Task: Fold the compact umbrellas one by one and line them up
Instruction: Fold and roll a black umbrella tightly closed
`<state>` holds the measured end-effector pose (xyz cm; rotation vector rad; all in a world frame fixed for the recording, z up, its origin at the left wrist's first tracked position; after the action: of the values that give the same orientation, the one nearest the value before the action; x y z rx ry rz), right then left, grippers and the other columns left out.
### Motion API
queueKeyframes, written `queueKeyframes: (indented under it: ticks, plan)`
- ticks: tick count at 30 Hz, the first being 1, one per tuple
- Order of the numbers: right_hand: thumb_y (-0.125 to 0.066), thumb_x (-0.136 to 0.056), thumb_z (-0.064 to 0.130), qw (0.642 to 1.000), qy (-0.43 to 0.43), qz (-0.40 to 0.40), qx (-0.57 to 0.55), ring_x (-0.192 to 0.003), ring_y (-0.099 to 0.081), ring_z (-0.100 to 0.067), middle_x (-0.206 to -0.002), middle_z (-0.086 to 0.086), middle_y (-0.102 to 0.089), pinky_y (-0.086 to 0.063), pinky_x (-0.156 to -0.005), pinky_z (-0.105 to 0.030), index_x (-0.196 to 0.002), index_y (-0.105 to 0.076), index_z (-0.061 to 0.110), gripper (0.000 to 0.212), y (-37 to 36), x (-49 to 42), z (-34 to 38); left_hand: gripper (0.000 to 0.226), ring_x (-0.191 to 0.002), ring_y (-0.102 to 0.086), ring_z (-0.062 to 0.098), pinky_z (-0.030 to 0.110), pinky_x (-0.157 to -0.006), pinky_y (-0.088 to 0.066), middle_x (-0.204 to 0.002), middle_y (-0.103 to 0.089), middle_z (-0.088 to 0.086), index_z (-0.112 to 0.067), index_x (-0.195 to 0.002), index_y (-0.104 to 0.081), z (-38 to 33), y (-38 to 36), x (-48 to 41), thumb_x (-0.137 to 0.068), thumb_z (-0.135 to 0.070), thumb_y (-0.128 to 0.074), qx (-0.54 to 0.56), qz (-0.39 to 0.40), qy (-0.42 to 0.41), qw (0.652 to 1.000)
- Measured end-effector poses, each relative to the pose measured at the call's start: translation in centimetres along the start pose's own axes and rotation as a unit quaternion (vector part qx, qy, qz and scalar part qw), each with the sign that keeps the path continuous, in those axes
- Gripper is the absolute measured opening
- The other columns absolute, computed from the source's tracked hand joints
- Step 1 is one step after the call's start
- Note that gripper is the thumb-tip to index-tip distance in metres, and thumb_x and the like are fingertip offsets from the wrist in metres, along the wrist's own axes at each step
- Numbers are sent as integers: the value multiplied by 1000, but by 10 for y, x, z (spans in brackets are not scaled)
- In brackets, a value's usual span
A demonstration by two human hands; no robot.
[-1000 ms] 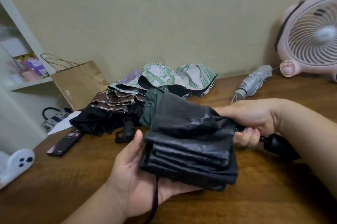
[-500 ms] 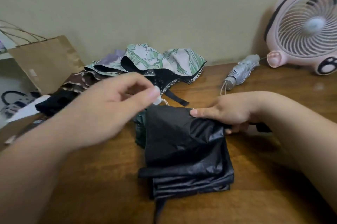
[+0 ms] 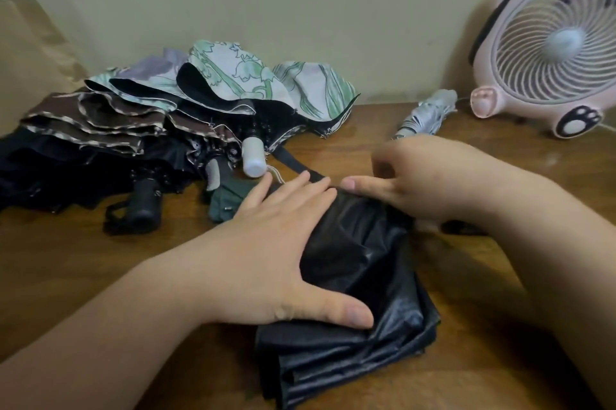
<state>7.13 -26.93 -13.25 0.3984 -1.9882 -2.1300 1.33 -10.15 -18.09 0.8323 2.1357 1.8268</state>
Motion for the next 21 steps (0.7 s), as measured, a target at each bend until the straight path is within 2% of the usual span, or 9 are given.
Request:
queueKeyframes:
  ticks: [2,4,8,10,12,14,17,19,21]
  plan:
    - [-49,-90,70,996,14,-77,-51,-64,-53,-12,-70,2,-59,-40,-56,-33,-75,-58,20,53,22,8,2,142,-140,37,-13,35,-125,18,-164,25,-27,-37,-161,15,0,0,-3,-46,-110,-25,0,-14,3,1000]
    - [-59,-92,59,985,34,-123,-118,-62,-57,-16,-66,-3,-63,-45,-57,-34,-74,-63,16,47,48,20,9,142,-144,33,-10,36,-125,16,-166,20,-26,-36,-161,12,0,2,-6,-46,-111,-25,-5,-33,-2,999]
    - [-62,-83,53,982,117,8,-150,-61,-61,-6,-68,7,-68,-48,-57,-20,-73,-70,23,32,57,52,42,139,-149,28,-4,40,-127,12,-167,16,-25,-39,-161,9,-3,4,-4,-49,-110,-33,0,-49,-11,999]
    - [-62,-86,51,978,147,46,-143,-71,-65,-6,-76,10,-70,-53,-67,-26,-80,-71,28,26,39,74,46,140,-148,30,-4,41,-127,13,-165,20,-26,-40,-161,12,-4,4,-2,-48,-110,-32,-4,-43,-9,999]
    - [-63,-91,43,972,179,20,-151,-86,-66,-7,-87,13,-69,-54,-75,-30,-86,-69,29,16,19,99,44,140,-147,32,-3,41,-126,16,-164,24,-26,-39,-160,16,-4,3,-2,-48,-109,-32,-13,-36,-7,999]
    - [-66,-90,34,965,194,-17,-177,-98,-65,-3,-103,17,-66,-53,-83,-27,-90,-67,30,5,-2,121,39,139,-147,32,-2,41,-126,17,-164,25,-26,-40,-159,18,-4,3,-2,-50,-108,-34,-10,-34,-6,999]
    - [-68,-89,35,958,169,-26,-231,-111,-62,5,-119,25,-63,-53,-91,-22,-95,-67,33,6,-30,139,28,139,-148,31,-3,42,-126,16,-164,24,-27,-40,-159,17,-6,3,-1,-52,-107,-40,-7,-39,-8,999]
    - [-71,-87,34,951,147,-64,-264,-102,-67,5,-109,24,-69,-55,-85,-21,-91,-70,33,4,-30,143,24,139,-148,31,-2,43,-126,16,-164,24,-27,-41,-160,16,-8,3,0,-53,-107,-42,-15,-42,-11,999]
    - [-76,-85,25,930,94,-171,-310,-76,-70,-2,-83,16,-73,-55,-68,-20,-81,-72,26,5,-15,141,14,139,-148,31,-1,44,-126,15,-164,23,-26,-40,-160,15,-9,3,-1,-52,-107,-43,-18,-45,-12,999]
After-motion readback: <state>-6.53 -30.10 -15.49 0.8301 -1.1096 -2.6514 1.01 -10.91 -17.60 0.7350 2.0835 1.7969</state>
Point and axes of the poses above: each hand's wrist, its own x-axis away from the middle knuckle, its own y-axis out of the back of the hand, z = x × y, the point moved 6 cm from there along -x, towards the middle knuckle
